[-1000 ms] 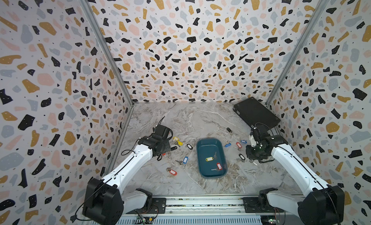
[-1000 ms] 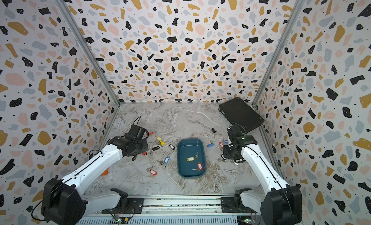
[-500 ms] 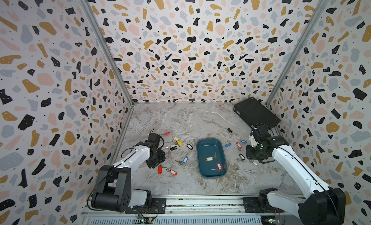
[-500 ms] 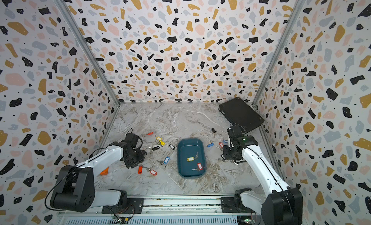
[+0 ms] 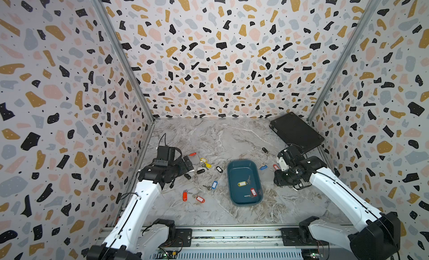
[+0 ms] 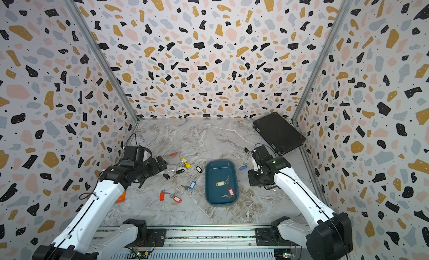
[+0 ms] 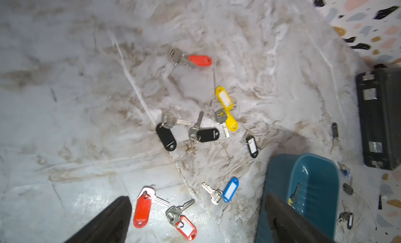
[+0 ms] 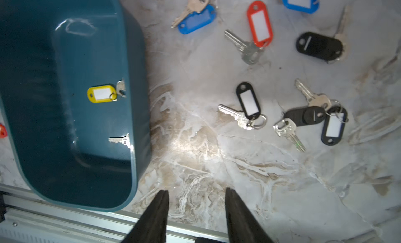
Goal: Take the keys out of the storage box
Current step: Place the key at the center of the board, then pick up the key from the storage box.
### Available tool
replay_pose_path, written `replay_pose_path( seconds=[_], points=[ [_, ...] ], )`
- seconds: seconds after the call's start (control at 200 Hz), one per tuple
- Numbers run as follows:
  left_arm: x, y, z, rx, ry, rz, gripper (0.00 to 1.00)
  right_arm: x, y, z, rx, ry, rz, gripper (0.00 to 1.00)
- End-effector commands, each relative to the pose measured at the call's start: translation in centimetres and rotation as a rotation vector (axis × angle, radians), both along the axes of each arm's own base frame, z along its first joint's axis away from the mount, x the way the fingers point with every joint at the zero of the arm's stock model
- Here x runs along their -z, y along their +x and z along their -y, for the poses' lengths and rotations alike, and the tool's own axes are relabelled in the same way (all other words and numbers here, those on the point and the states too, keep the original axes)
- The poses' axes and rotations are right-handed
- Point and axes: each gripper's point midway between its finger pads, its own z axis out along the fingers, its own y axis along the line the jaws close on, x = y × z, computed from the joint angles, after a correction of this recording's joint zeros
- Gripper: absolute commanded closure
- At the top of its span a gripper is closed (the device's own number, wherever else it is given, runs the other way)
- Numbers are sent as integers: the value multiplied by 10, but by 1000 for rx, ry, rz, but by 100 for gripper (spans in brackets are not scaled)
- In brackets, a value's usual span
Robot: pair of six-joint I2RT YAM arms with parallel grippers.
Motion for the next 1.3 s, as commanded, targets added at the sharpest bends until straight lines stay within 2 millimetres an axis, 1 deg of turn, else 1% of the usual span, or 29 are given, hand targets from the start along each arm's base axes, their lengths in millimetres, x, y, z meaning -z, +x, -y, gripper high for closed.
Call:
replay_pose_path(
  seconds=[0.0,0.055,0.17,0.215,0.275,0.36,0.446,0.506,0.551,0.611,0.701,0.761,0.861,1.001,1.292],
  points=[
    [-9,-4,1,92,54,16,0,-6,7,-36,-37,21,5,50],
    [-9,-3,5,123,46,27,0,-5,10,-54,-73,16,2,50],
    [0,-5,11,157,29,22,0,-6,17,-88,-131,37,6,53],
    [2,-7,13,169,25,24,0,-4,18,-97,-160,38,1,53],
    [3,-8,13,175,23,29,0,5,19,-103,-212,27,-23,53],
    [0,-8,14,187,24,45,0,20,14,-104,-324,-28,-81,53],
    [-3,-8,15,191,27,58,0,34,10,-95,-411,-110,-121,53],
    [-2,-8,17,198,19,60,0,40,10,-89,-450,-160,-135,53],
    [-1,-7,18,203,13,56,0,44,11,-86,-469,-181,-136,51],
    [1,-7,20,209,5,48,0,49,9,-91,-503,-165,-147,50],
    [2,-7,21,214,1,35,0,58,7,-104,-560,-139,-153,51],
    [2,-7,21,216,1,35,0,63,8,-109,-596,-156,-146,52],
    [2,-8,21,219,1,35,0,71,14,-112,-628,-203,-142,56],
    [1,-8,21,219,0,40,0,78,23,-110,-654,-265,-136,60],
    [2,-8,22,224,-2,38,0,80,39,-118,-682,-293,-85,59]
  ],
)
